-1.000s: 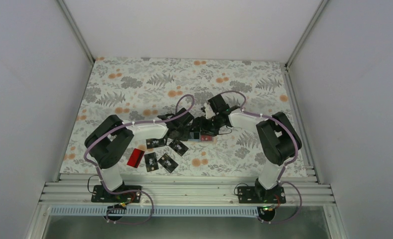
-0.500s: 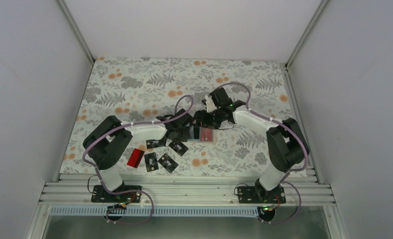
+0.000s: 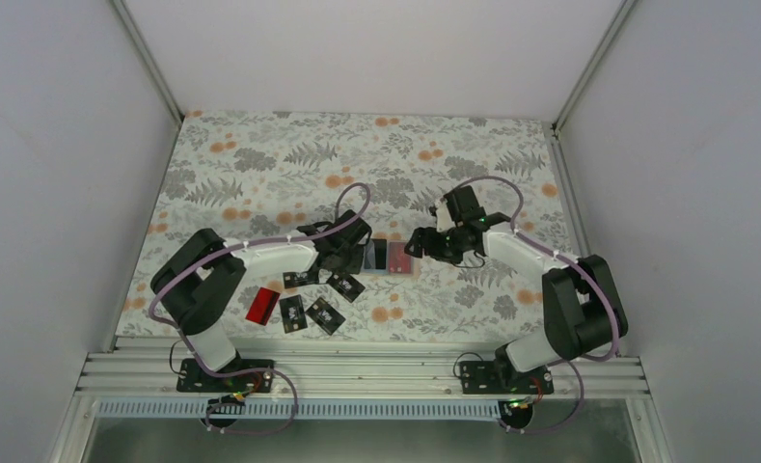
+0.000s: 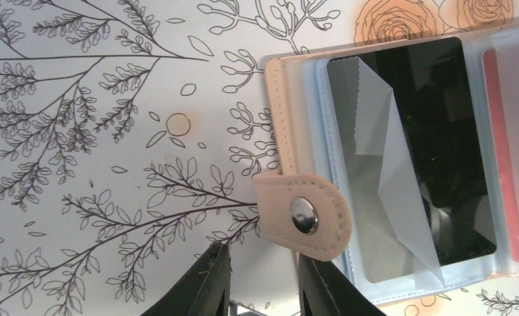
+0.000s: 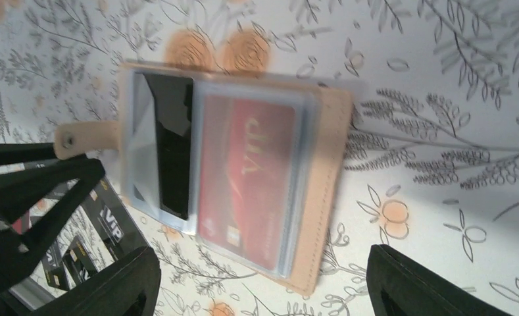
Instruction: Put the credit cards into the card holder
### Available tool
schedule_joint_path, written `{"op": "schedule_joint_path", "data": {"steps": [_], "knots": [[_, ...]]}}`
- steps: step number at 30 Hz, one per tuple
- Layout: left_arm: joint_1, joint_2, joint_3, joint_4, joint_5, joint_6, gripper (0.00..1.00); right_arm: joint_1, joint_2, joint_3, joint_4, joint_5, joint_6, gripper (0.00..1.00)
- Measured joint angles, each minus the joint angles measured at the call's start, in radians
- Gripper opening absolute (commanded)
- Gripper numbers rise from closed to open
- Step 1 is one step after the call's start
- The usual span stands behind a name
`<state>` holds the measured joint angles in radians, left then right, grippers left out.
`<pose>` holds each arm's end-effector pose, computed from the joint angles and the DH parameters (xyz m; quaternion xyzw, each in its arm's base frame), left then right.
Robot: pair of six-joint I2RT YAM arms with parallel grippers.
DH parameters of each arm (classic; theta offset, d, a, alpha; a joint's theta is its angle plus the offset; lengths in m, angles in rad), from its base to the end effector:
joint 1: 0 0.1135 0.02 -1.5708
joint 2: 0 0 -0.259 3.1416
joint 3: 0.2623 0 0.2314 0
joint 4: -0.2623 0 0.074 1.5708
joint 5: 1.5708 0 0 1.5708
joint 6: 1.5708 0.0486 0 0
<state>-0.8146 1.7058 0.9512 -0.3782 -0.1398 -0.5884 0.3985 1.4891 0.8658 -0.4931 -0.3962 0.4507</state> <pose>0.2180 -0.2213 0.1502 0.0948 0.9692 -0.0878 0.2095 0.2393 0.1211 0.1831 -0.0194 0.9561 0.2657 0.1222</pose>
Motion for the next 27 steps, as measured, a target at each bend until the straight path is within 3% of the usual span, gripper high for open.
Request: {"op": "schedule_joint_path", "data": {"steps": [19,27], "knots": [[0.0,-0.003,0.053,-0.006,-0.045,0.031,0.27,-0.071,0.056,-0.092,0.13,-0.146,-0.011,0.8],[0.0,0.048,0.068,0.006,-0.053,0.047,0.12,-0.083,0.108,-0.107,0.176,-0.223,-0.011,0.79]]}}
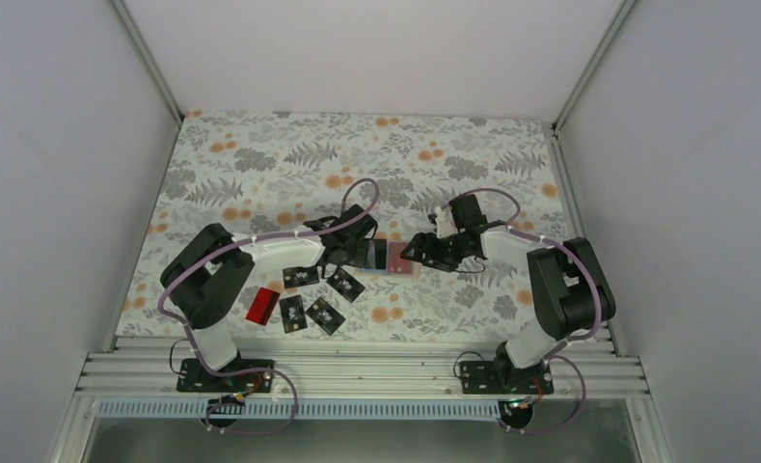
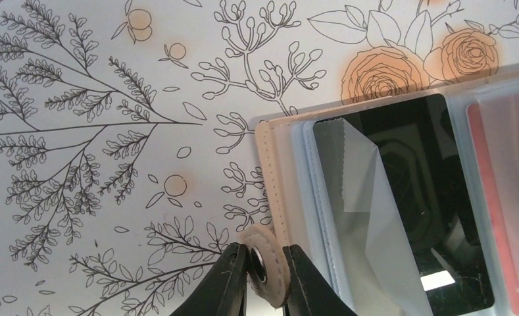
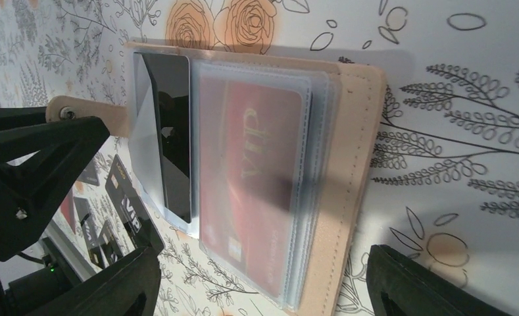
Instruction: Put the credit cards into the card holder
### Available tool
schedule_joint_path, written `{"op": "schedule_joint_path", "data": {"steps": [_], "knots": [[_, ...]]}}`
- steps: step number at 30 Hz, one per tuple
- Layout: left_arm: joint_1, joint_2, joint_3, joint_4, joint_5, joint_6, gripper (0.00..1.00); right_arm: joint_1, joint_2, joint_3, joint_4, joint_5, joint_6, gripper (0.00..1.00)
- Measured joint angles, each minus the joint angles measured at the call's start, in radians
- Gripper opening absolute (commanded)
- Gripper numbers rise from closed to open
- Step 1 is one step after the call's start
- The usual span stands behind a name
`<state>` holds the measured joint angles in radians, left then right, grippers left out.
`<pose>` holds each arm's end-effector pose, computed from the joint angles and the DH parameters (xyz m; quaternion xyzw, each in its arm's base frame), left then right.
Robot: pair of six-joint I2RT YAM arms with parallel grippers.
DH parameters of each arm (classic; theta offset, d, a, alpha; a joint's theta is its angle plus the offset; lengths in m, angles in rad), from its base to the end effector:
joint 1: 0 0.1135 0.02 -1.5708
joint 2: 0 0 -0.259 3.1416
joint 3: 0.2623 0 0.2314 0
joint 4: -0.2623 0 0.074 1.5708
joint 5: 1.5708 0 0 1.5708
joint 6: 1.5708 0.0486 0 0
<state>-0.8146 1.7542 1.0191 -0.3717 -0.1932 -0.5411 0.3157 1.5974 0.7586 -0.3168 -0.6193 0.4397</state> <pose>0.2316 -0.2320 0.1540 0.1101 0.9627 -0.0704 0.2371 0.2448 0.1096 0.1423 -0.0049 0.9341 0.3496 0.0725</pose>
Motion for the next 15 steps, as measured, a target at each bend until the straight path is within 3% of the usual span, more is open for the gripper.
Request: {"op": "schedule_joint_path", "data": {"steps": [15], "knots": [[0.0,0.008,-0.002,0.038,-0.001,0.006,0.04,-0.02,0.038,0.0,0.048,-0.115,0.003,0.77]]}}
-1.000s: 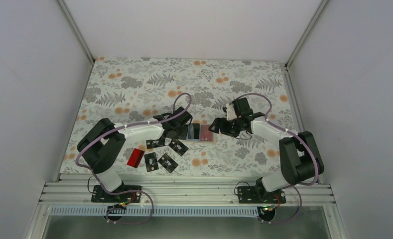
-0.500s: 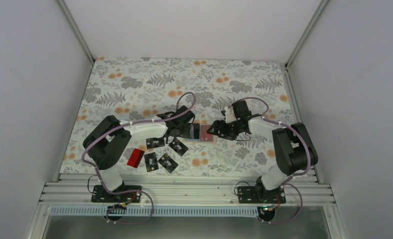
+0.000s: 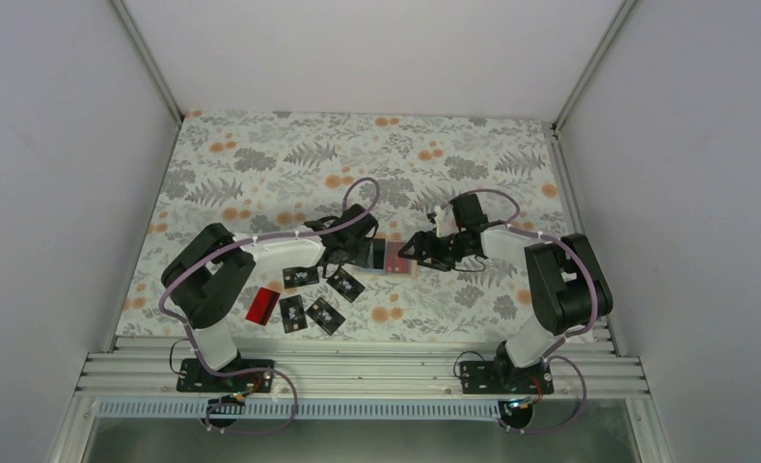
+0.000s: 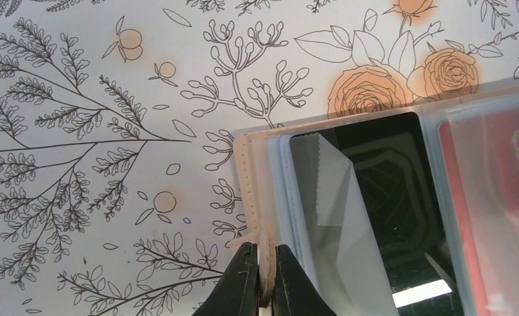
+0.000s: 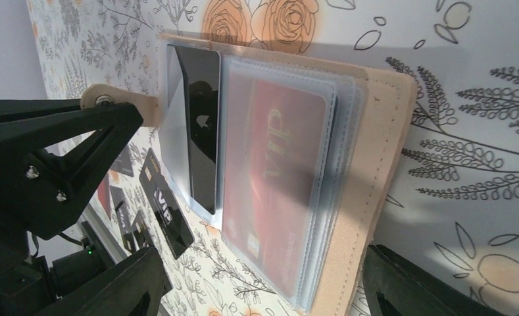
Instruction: Put the credit cards into the card holder
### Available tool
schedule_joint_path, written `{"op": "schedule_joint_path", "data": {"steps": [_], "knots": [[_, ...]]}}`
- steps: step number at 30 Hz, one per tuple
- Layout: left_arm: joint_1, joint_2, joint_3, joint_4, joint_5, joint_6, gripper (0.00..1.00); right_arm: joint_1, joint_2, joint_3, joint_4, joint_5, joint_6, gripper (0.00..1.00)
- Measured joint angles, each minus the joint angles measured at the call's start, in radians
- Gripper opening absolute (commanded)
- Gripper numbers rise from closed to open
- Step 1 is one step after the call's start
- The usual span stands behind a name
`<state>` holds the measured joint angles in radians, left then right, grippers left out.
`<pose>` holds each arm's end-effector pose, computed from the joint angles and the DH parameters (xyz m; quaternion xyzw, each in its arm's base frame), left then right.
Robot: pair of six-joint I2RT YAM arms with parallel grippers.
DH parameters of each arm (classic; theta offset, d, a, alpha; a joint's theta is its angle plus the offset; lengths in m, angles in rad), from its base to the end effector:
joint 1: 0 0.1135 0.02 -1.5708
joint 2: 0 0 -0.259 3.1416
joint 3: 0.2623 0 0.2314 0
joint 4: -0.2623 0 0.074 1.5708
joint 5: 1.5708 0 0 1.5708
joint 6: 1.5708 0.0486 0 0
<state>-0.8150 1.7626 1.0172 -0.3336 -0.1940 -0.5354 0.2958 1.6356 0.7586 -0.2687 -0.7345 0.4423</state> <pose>0.2344 -0.2350 0.1530 0.1112 0.9592 -0.0781 0.2478 0.2499 0.1102 0.1382 -0.0088 0.9154 0.3984 0.0570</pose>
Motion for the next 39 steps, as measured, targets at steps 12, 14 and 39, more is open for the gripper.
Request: {"op": "schedule_joint_path", "data": {"steps": [12,14,39], "knots": [[-0.015,0.0,0.0,0.004,0.011,-0.002,0.03,0.0,-0.044,0.0,0.005,-0.06,0.018,0.76],[-0.018,0.0,0.0,0.004,0.011,-0.003,0.03,0.0,-0.056,0.003,0.004,-0.068,0.024,0.76],[-0.032,0.0,-0.002,0.006,0.015,-0.016,0.02,0.129,-0.064,0.11,0.029,-0.093,0.09,0.76]]}}
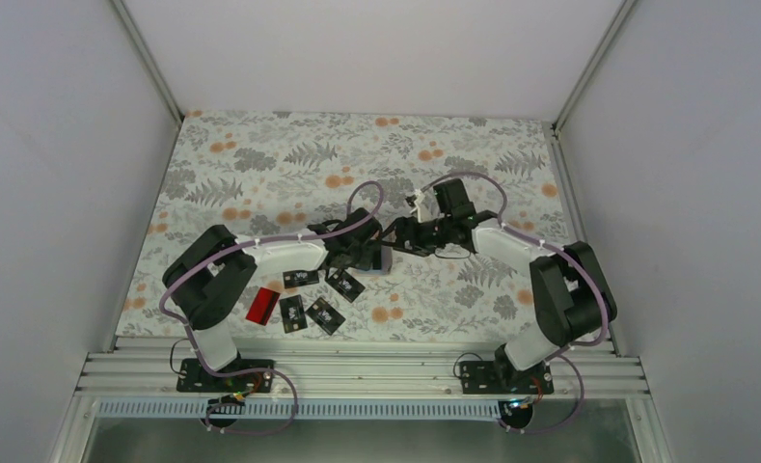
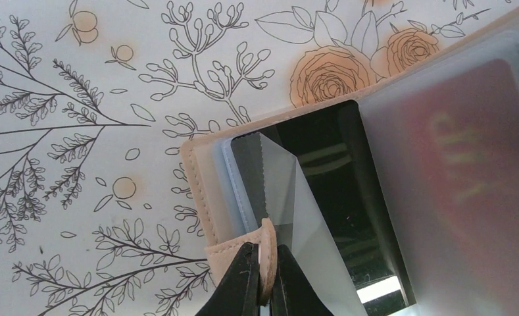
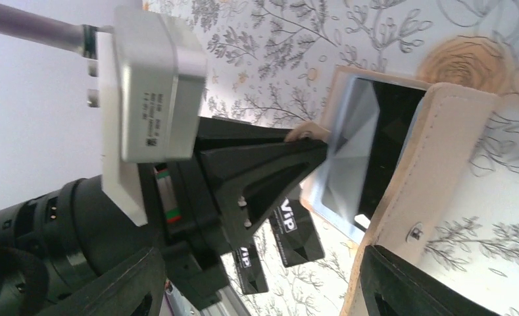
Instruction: Put the credit cards into the card holder
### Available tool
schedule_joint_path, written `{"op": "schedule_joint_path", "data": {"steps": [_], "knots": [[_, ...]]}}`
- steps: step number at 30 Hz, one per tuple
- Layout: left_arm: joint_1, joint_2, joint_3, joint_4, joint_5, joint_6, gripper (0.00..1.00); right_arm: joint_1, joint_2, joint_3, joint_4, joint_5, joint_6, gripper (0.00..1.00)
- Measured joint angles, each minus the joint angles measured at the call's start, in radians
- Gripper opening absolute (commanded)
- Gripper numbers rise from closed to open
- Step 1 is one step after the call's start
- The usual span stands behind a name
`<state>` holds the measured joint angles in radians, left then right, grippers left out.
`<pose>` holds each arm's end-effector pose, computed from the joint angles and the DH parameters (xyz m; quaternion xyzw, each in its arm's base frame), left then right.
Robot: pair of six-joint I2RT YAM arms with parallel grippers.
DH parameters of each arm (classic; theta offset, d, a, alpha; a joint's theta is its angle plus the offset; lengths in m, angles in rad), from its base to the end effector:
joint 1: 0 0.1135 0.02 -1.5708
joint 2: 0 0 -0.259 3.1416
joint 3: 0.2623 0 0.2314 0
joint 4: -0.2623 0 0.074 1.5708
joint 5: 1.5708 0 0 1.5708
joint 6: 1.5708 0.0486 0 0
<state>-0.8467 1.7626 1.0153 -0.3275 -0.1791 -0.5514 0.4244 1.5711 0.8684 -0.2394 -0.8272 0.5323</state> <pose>0.2265 -0.2430 0.1527 0.1203 0.9582 -0.0910 0.2429 0.2516 0.1529 0.1874 -0.0771 0.8762 0.4696 0.0754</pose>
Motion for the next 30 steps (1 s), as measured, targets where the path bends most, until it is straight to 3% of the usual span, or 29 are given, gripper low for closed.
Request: {"op": "schedule_joint_path", "data": {"steps": [30], "knots": [[0.013,-0.084,-0.174,0.1,-0.012,-0.069,0.03,0.115,0.225,0.085,0.177,-0.141,0.073,0.75]]}}
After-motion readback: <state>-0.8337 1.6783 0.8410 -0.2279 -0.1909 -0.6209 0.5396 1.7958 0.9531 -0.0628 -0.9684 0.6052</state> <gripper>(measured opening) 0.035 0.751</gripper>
